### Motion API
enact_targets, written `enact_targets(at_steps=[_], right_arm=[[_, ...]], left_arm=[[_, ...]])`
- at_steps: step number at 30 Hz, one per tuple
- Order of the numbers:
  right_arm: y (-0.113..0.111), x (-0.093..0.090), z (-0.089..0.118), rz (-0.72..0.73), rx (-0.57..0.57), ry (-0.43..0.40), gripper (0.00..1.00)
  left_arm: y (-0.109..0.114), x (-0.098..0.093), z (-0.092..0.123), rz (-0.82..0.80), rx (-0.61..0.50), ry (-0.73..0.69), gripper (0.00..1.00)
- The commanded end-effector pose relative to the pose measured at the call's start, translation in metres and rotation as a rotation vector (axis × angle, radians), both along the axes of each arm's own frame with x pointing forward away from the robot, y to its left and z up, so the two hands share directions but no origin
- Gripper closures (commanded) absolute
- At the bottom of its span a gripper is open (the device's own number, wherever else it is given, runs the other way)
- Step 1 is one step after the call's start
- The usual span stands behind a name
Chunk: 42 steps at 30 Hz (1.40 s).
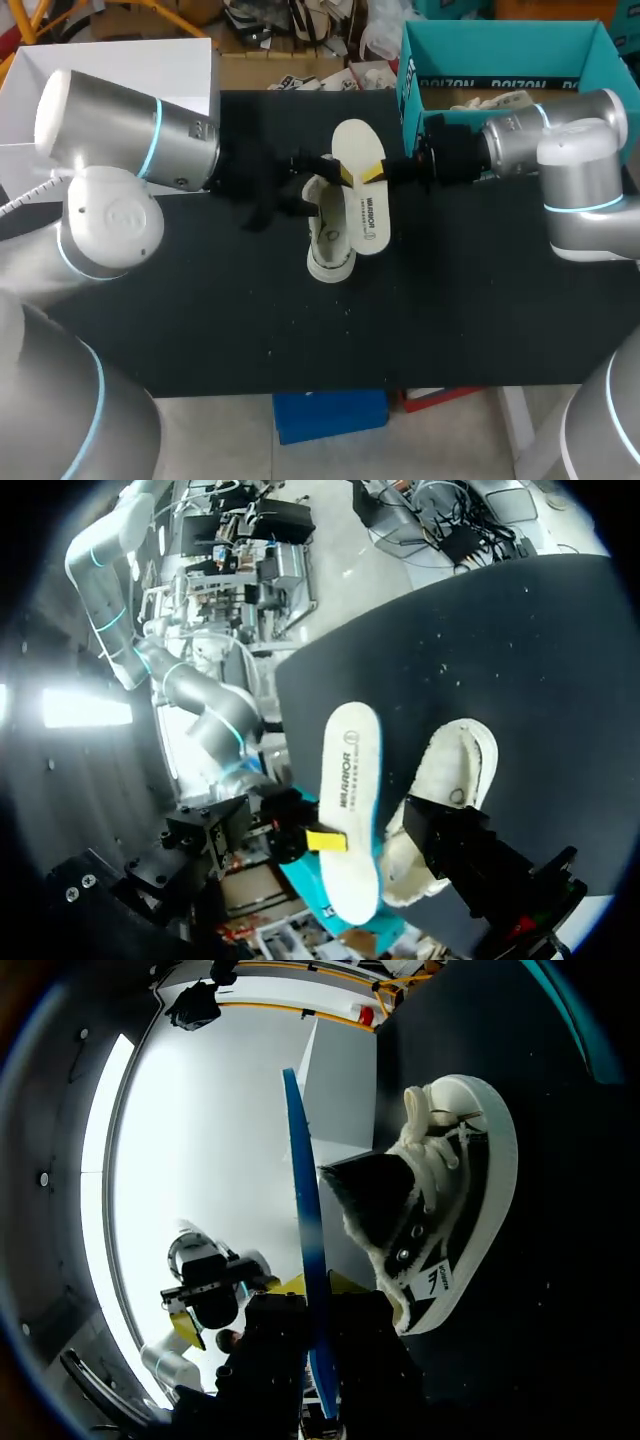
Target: Take the shoe out of the shoebox, open the shoe tongue, remove and reinsert the insole, then place the shoe into the shoebox
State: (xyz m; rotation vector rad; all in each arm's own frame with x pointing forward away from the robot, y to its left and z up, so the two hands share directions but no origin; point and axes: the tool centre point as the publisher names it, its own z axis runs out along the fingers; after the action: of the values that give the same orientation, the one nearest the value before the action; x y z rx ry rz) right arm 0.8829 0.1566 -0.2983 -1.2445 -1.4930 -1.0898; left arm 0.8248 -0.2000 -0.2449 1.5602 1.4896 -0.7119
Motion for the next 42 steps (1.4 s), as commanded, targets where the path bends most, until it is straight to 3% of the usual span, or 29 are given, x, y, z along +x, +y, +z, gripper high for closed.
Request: enact_targets(at_steps=[1,10,15,19,22,30,38,42], right_arm=[[0.001,0.001,0.0,0.001,-0.002,0.001,1.0],[0.001,0.001,0.0,0.001,-0.002,0.001,1.0],[0.001,0.001,0.0,0.001,-0.002,0.001,1.0],[0.001,0.001,0.0,0.001,-0.002,0.001,1.0],[0.001,0.001,0.0,0.001,-0.002,0.001,1.0],[0.001,0.001,0.0,0.001,-0.002,0.001,1.0],[0.001,0.001,0.0,0.001,-0.002,0.001,1.0],[0.001,0.001,0.0,0.001,-0.002,0.001,1.0]], left_arm=[[0.0,0.001,-0.008,-0.017,-0.354,-0.037,0.0],[-0.002,0.016,-0.019,0.033,-0.455,-0.112,0.0],[-0.005,0.026,-0.028,0.058,-0.519,-0.1,0.11],[-0.007,0.036,-0.032,0.073,-0.564,-0.102,0.26],[-0.011,0.044,-0.035,0.073,-0.589,-0.087,0.3],[-0.03,0.054,-0.038,0.034,-0.584,-0.089,0.55],[-0.044,0.057,-0.046,0.011,-0.551,-0.075,0.58],[-0.047,0.059,-0.049,0.015,-0.541,-0.072,0.7]])
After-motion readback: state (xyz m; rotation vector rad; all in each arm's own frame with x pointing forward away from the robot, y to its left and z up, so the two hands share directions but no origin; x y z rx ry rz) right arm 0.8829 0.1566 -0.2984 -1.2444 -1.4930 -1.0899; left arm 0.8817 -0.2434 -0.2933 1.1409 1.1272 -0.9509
